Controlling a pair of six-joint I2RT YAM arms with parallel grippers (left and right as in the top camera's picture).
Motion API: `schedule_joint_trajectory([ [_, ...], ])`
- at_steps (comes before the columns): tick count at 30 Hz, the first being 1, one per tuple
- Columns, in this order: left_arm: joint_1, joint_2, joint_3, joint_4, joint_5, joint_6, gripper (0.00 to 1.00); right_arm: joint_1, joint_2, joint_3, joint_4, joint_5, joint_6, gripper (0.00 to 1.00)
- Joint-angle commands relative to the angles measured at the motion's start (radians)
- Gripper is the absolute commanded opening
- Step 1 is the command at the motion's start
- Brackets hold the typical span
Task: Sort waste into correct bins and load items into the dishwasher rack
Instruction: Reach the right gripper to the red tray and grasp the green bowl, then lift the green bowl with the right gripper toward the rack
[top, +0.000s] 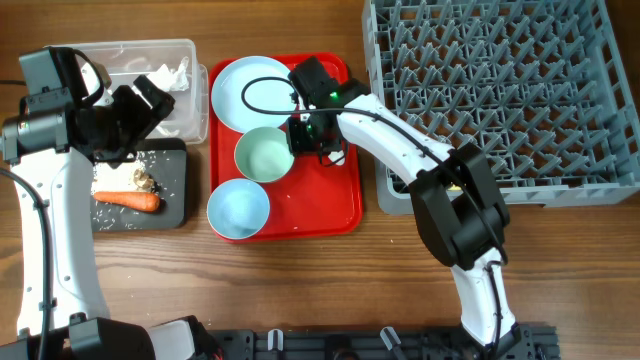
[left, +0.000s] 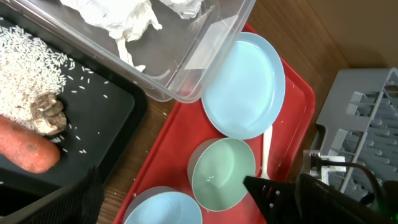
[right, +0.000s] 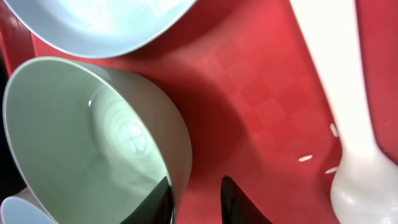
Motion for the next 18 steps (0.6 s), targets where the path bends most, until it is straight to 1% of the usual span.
schedule_joint_trajectory([
  [1,0.006,-0.007,0.005,-0.001,-0.010,0.000,1.00,0.007,0.017,-0.038,0.017,0.043,0.000,0.24],
  [2,0.006,-0.007,0.005,-0.001,-0.010,0.000,1.00,0.007,0.017,-0.048,0.020,0.054,0.001,0.18],
  [6,0.006,-0.007,0.005,-0.001,-0.010,0.000,1.00,0.007,0.017,-0.051,0.019,0.084,0.000,0.06],
  [7,0.006,-0.007,0.005,-0.001,-0.010,0.000,1.00,0.007,0.016,-0.051,0.018,0.087,0.000,0.04],
  [10,0.006,-0.007,0.005,-0.001,-0.010,0.000,1.00,0.001,-0.007,-0.050,-0.004,0.117,-0.002,0.04],
  [14,0.006,-0.007,0.005,-0.001,-0.010,0.000,1.00,-0.029,-0.164,-0.036,-0.081,0.225,-0.028,0.04],
  [16,0.006,-0.007,0.005,-0.001,-0.010,0.000,1.00,-0.045,-0.291,-0.013,-0.122,0.389,-0.051,0.04],
  [18,0.006,-0.007,0.005,-0.001,-0.010,0.000,1.00,-0.046,-0.414,-0.010,-0.123,0.750,-0.037,0.04],
])
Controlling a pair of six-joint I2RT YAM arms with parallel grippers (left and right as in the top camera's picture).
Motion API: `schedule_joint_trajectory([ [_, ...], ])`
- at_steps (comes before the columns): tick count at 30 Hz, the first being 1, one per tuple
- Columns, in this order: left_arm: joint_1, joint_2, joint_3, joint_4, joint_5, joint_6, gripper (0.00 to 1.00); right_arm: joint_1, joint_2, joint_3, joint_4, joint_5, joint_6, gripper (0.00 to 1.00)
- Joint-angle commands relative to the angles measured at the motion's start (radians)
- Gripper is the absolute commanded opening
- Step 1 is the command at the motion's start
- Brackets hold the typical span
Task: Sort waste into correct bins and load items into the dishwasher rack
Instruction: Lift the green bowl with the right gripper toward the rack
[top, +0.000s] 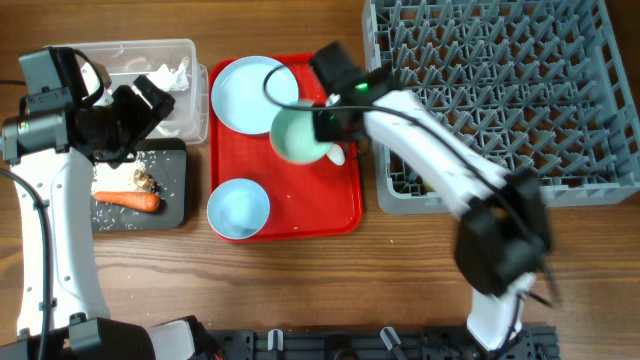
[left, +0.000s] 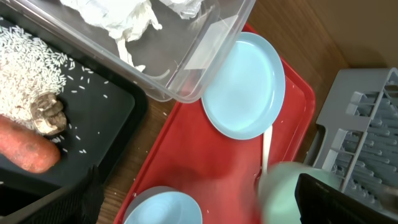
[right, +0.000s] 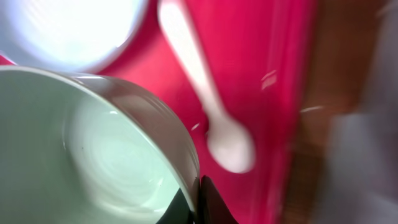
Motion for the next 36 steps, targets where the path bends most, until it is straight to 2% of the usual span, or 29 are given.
schedule_joint_trajectory([
  [1,0.006,-0.007,0.005,0.000,-0.010,0.000,1.00,-0.006,-0.203,0.033,0.009,0.573,0.005,0.04],
  [3,0.006,-0.007,0.005,0.000,-0.010,0.000,1.00,-0.011,-0.228,0.033,0.080,0.953,0.002,0.04],
  [4,0.006,-0.007,0.005,0.000,-0.010,0.000,1.00,-0.018,-0.214,0.031,0.151,1.059,-0.068,0.04],
  [5,0.006,-0.007,0.005,0.000,-0.010,0.000,1.00,-0.034,-0.188,0.024,0.269,1.081,-0.238,0.04],
  [7,0.006,-0.007,0.005,0.000,-0.009,0.000,1.00,-0.065,-0.135,0.018,0.466,1.083,-0.492,0.04],
  [8,0.006,-0.007,0.005,0.000,-0.010,0.000,1.00,-0.094,-0.075,0.018,0.661,1.103,-0.706,0.04],
  [9,0.006,-0.007,0.005,0.000,-0.010,0.000,1.00,-0.106,-0.045,0.018,0.762,1.128,-0.798,0.04],
  [11,0.006,-0.007,0.005,0.000,-0.010,0.000,1.00,-0.127,0.039,0.018,1.017,1.162,-1.077,0.04],
  [14,0.006,-0.007,0.005,0.000,-0.010,0.000,1.00,-0.148,0.150,0.018,1.283,1.162,-1.371,0.04],
  [16,0.006,-0.007,0.005,0.000,-0.010,0.000,1.00,-0.157,0.201,0.018,1.352,1.159,-1.475,0.04],
  [18,0.006,-0.007,0.005,0.000,-0.010,0.000,1.00,-0.166,0.250,0.018,1.351,1.164,-1.514,0.04],
  [23,0.006,-0.007,0.005,0.000,-0.010,0.000,1.00,-0.169,0.310,0.018,1.317,1.167,-1.499,0.04],
  [28,0.006,-0.007,0.005,0.000,-0.010,0.000,1.00,-0.188,0.325,0.017,1.233,1.168,-1.368,0.05],
  [33,0.006,-0.007,0.005,0.000,-0.010,0.000,1.00,-0.177,0.325,0.017,1.084,1.171,-1.298,0.04],
  [36,0.006,-0.007,0.005,0.000,-0.010,0.000,1.00,-0.151,0.325,0.017,1.043,1.173,-1.303,0.04],
])
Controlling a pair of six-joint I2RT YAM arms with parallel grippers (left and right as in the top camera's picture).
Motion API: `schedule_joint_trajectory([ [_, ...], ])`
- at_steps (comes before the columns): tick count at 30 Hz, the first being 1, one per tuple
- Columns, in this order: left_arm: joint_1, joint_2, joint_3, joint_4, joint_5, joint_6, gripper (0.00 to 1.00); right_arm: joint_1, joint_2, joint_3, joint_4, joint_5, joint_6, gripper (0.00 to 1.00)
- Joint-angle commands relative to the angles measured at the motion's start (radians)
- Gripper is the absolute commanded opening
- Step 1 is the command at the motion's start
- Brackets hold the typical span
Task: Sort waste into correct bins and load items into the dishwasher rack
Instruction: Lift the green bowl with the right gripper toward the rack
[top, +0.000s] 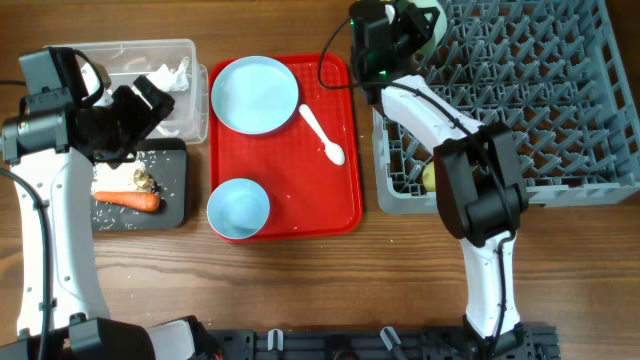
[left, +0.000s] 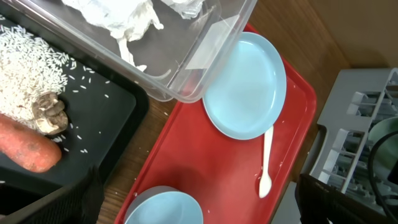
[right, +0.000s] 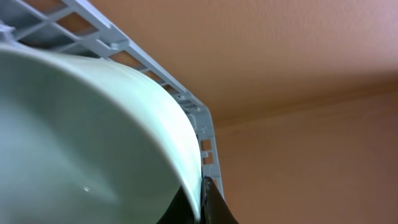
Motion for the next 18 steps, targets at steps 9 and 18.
schedule_joint_trajectory([
  [9,0.006,-0.006,0.005,0.002,-0.006,0.000,1.00,0.136,0.026,-0.004,-0.051,0.027,0.022,0.51],
  [18,0.006,-0.006,0.005,0.002,-0.006,0.000,1.00,0.176,0.017,-0.003,0.095,0.119,0.015,1.00],
])
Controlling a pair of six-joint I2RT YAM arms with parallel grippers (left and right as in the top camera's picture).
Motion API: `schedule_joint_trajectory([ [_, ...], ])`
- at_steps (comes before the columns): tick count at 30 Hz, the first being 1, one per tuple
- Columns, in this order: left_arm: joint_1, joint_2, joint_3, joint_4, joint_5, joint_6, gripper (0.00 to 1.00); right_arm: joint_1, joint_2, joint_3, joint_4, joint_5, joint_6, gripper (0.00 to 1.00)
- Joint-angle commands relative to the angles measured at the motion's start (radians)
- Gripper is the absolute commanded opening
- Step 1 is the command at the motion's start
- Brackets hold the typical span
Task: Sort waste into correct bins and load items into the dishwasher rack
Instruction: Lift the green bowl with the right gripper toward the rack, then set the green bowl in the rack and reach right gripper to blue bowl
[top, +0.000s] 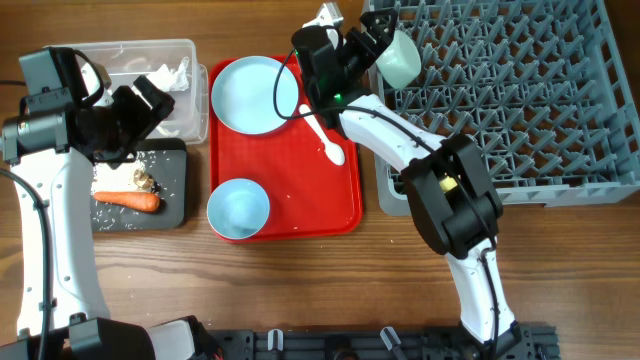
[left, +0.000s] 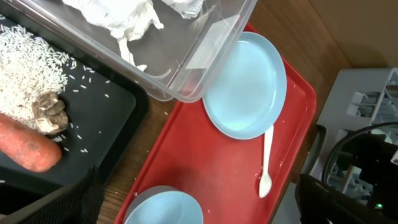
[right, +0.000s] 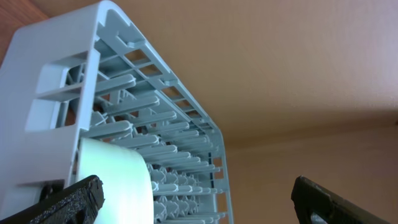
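A pale green bowl (top: 398, 58) lies tilted among the prongs at the far left corner of the grey dishwasher rack (top: 520, 110); its side (right: 115, 183) also shows in the right wrist view. My right gripper (top: 368, 45) (right: 199, 205) stands open just left of it, holding nothing. On the red tray (top: 340, 210) lie a blue plate (top: 255, 93), a blue bowl (top: 238, 208) and a white spoon (top: 325, 135). My left gripper (top: 148, 108) (left: 199, 211) hangs open over the bins at the left.
A clear bin (top: 185, 50) with crumpled tissue stands at the far left. In front of it, a black tray (top: 175, 205) holds rice, a brown lump (top: 143, 180) and a carrot (top: 128, 200). The right arm reaches over the red tray's far edge.
My right gripper was shut on the green bowl's rim at the rack's far left corner. Now it is open and a little further left, and the bowl rests in the rack.
The right gripper's fingers stood astride the green bowl's rim on the red tray. Then the gripper held the bowl above the tray, then at the rack's far left corner. Now the bowl lies in the rack, let go. The left arm has stayed still.
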Motion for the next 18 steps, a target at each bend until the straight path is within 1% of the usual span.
schedule_joint_trajectory([
  [1,0.006,-0.006,0.005,0.002,-0.006,0.000,1.00,0.002,-0.002,0.000,0.083,0.068,-0.005,1.00],
  [7,0.006,-0.006,0.005,0.002,-0.006,0.000,1.00,0.013,-0.134,0.000,0.076,-0.010,-0.008,1.00],
  [8,0.006,-0.006,0.005,0.002,-0.006,0.000,1.00,0.025,-0.156,0.000,0.051,-0.032,0.000,1.00],
  [10,0.006,-0.006,0.005,0.002,-0.006,0.000,1.00,0.059,-0.194,0.000,-0.079,-0.128,0.098,1.00],
  [11,0.006,-0.006,0.005,0.002,-0.006,0.000,1.00,0.078,-0.211,0.000,-0.176,-0.204,0.182,1.00],
  [13,0.006,-0.006,0.005,0.002,-0.006,0.000,1.00,0.101,-0.238,0.000,-0.379,-0.385,0.416,1.00],
  [14,0.006,-0.006,0.005,0.002,-0.006,0.000,1.00,0.107,-0.254,0.000,-0.488,-0.508,0.536,1.00],
  [16,0.006,-0.006,0.005,0.002,-0.006,0.000,1.00,0.108,-0.286,0.000,-0.656,-0.788,0.753,1.00],
  [17,0.006,-0.006,0.005,0.002,-0.006,0.000,1.00,0.108,-0.303,0.000,-0.740,-0.991,0.879,1.00],
  [18,0.006,-0.006,0.005,0.002,-0.006,0.000,1.00,0.108,-0.309,0.000,-0.787,-1.132,0.958,0.99],
])
